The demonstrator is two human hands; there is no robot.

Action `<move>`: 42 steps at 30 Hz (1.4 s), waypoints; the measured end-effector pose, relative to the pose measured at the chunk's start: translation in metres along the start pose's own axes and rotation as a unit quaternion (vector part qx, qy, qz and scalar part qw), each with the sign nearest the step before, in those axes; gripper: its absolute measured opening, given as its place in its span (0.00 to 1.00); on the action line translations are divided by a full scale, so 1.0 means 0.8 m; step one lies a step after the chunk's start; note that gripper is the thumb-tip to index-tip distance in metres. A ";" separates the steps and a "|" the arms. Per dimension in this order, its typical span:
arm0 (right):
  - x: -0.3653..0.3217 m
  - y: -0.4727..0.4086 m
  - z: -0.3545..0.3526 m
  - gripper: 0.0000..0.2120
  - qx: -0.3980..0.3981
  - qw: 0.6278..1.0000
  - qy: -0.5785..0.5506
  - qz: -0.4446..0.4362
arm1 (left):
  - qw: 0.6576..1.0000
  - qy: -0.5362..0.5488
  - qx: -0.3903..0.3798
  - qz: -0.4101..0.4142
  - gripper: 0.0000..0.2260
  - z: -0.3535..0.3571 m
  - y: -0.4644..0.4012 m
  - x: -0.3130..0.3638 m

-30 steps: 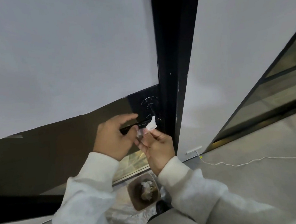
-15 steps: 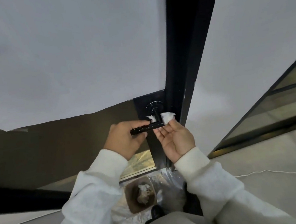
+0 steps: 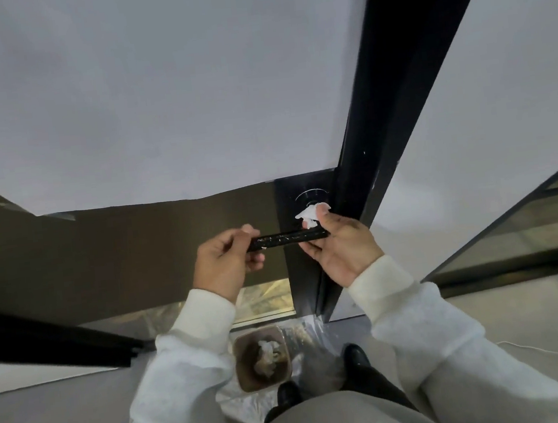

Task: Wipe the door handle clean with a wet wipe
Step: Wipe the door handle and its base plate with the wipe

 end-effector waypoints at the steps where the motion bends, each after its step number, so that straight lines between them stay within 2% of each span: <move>1: -0.001 0.002 -0.006 0.07 0.002 0.999 0.026 -0.027 | 1.000 -0.007 -0.012 0.011 0.07 -0.002 0.000 -0.001; 3: -0.010 0.007 -0.022 0.09 0.033 0.987 0.094 -0.123 | 0.998 -0.024 -0.034 0.041 0.04 -0.005 -0.003 0.003; 5: -0.022 0.017 -0.034 0.12 0.079 0.945 0.197 -0.250 | 0.997 -0.036 -0.041 0.055 0.04 -0.008 -0.011 0.002; 7: -0.020 0.031 -0.036 0.13 0.103 0.909 0.256 -0.312 | 0.996 -0.041 -0.047 0.065 0.03 -0.006 -0.014 0.002; 9: -0.006 0.040 -0.032 0.13 0.105 0.925 0.223 -0.290 | 0.996 -0.035 -0.048 0.063 0.03 -0.004 -0.014 0.000; 12: 0.018 0.042 -0.023 0.11 0.065 0.986 0.037 -0.146 | 0.997 -0.017 -0.050 0.055 0.04 -0.004 -0.012 0.000; 14: 0.026 0.049 -0.018 0.11 0.039 0.995 -0.040 -0.086 | 0.997 -0.024 -0.051 0.057 0.04 -0.005 -0.012 -0.002; 16: 0.030 0.056 -0.012 0.12 0.025 0.995 -0.055 -0.077 | 0.996 -0.033 -0.054 0.055 0.05 -0.006 -0.014 -0.006; 18: 0.037 0.060 -0.005 0.12 0.025 0.995 -0.025 -0.096 | 0.998 0.025 -0.050 -0.006 0.08 -0.007 -0.010 -0.015; 19: 0.041 0.062 0.000 0.13 0.026 0.994 0.002 -0.107 | 0.992 0.089 -0.049 -0.075 0.12 -0.006 -0.005 -0.025; 21: 0.046 0.064 0.015 0.15 0.022 0.987 0.078 -0.140 | 0.952 0.206 -0.046 -0.221 0.20 -0.002 0.010 -0.049; 22: 0.050 0.059 0.019 0.16 0.022 0.980 0.123 -0.152 | 0.936 0.226 -0.044 -0.264 0.21 -0.001 0.016 -0.060; 24: 0.045 0.055 0.027 0.18 0.035 0.950 0.234 -0.202 | 0.924 0.223 -0.055 -0.305 0.20 0.002 0.030 -0.075; 25: 0.039 0.052 0.030 0.21 0.051 0.910 0.322 -0.256 | 0.919 0.231 -0.065 -0.314 0.20 0.005 0.036 -0.078; 27: 0.029 0.050 0.039 0.25 0.079 0.801 0.475 -0.355 | 0.901 0.268 -0.076 -0.332 0.17 0.011 0.044 -0.076; 28: 0.029 0.050 0.046 0.25 0.081 0.772 0.507 -0.374 | 0.896 0.288 -0.080 -0.329 0.17 0.012 0.045 -0.074; 31: 0.043 0.051 0.078 0.25 0.049 0.751 0.537 -0.381 | 0.897 0.331 -0.100 -0.276 0.17 0.005 0.034 -0.071; 35: 0.077 0.067 0.125 0.20 0.003 0.650 0.608 -0.456 | 0.896 0.369 -0.080 -0.232 0.18 -0.026 0.015 -0.073; 37: 0.100 0.071 0.136 0.18 -0.037 0.638 0.604 -0.477 | 0.896 0.376 -0.061 -0.228 0.17 -0.044 0.010 -0.078; 42: 0.126 0.071 0.104 0.14 -0.076 0.647 0.601 -0.463 | 0.902 0.363 -0.039 -0.231 0.10 -0.063 0.013 -0.087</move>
Point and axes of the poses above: each hand's wrist, its own y-axis away from the middle knuckle, its own z-axis out of the palm, x = y × z, the point moved 7 cm from there along -y, towards the middle knuckle, and after that the axes turned 12 degrees about x, right-handed, at the moved point
